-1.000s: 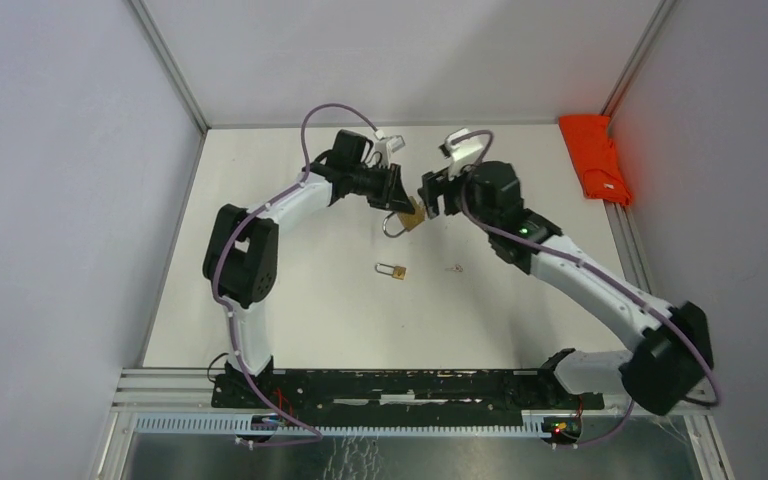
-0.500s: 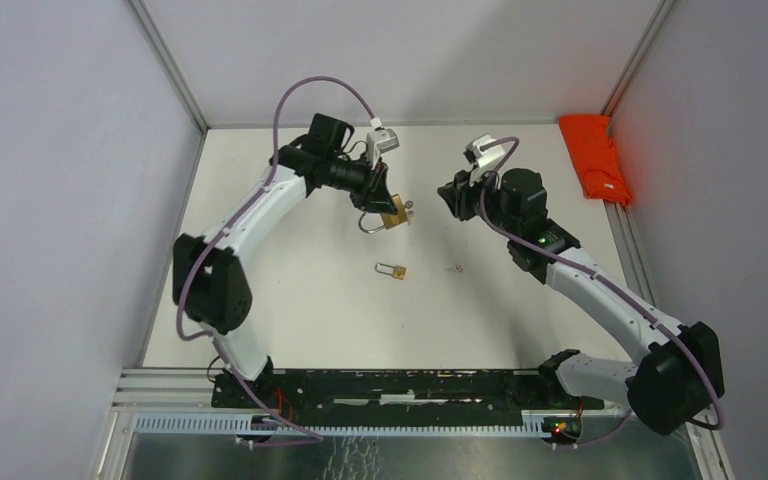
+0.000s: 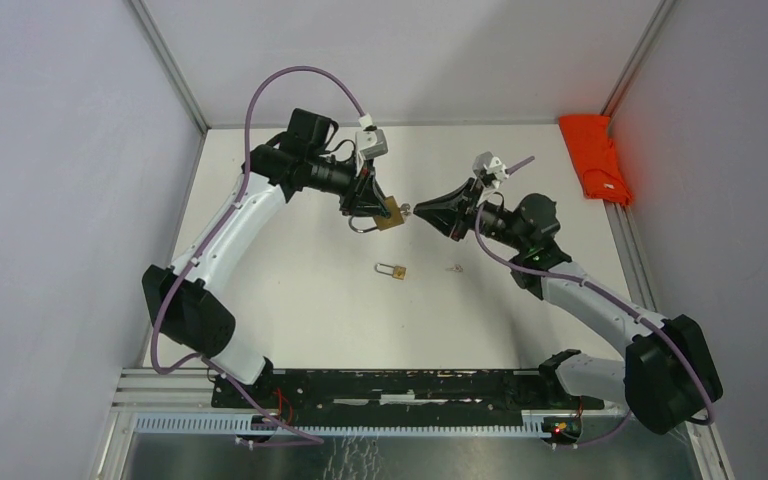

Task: Unlock with the key
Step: Pick up the lock from the center of the board.

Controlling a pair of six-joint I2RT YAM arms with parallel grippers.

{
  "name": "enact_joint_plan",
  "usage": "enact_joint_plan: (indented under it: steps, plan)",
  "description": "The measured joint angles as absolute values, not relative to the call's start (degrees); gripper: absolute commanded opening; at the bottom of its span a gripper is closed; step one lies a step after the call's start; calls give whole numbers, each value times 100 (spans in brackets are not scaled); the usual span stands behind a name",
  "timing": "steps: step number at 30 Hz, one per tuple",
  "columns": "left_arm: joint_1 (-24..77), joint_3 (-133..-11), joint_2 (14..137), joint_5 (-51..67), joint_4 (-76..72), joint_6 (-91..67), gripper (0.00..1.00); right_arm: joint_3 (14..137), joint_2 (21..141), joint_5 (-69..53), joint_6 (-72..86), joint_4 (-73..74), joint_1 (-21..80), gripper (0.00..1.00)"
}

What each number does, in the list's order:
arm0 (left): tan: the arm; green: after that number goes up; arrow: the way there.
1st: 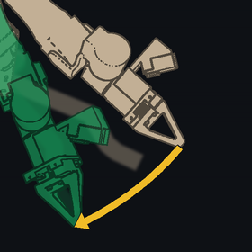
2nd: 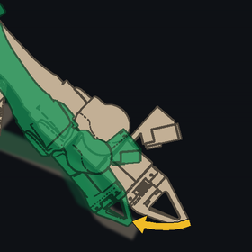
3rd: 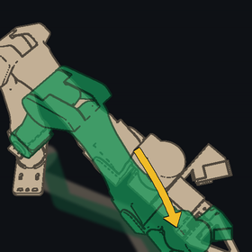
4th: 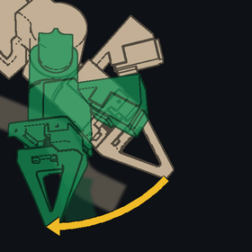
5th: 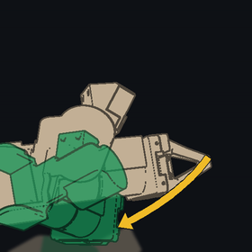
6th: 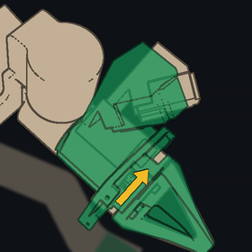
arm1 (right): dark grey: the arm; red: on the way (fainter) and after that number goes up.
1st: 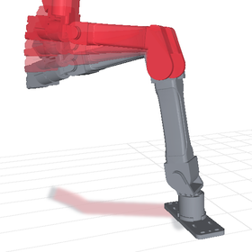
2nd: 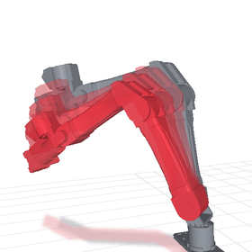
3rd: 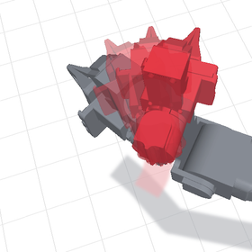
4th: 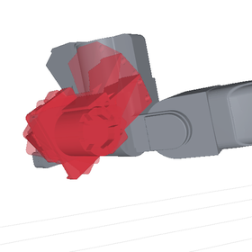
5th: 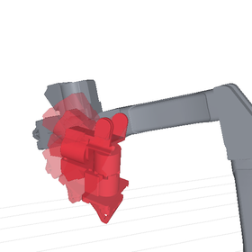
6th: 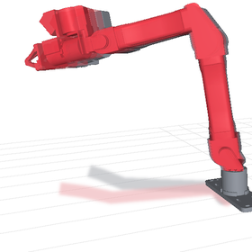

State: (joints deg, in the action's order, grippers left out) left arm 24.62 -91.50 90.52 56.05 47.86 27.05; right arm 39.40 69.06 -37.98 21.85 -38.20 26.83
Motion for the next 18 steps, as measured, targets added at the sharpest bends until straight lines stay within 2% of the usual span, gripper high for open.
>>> enact_joint_plan:
  steps: [9,18]
  plan:
    - [2462,-9150,9026,5774,4797,2814,2,3811,6899,-4335,2954,-5229,2655,13]
    - [2480,-9150,8923,6075,4799,2864,2,3841,7363,-4515,3275,-5636,2657,14]
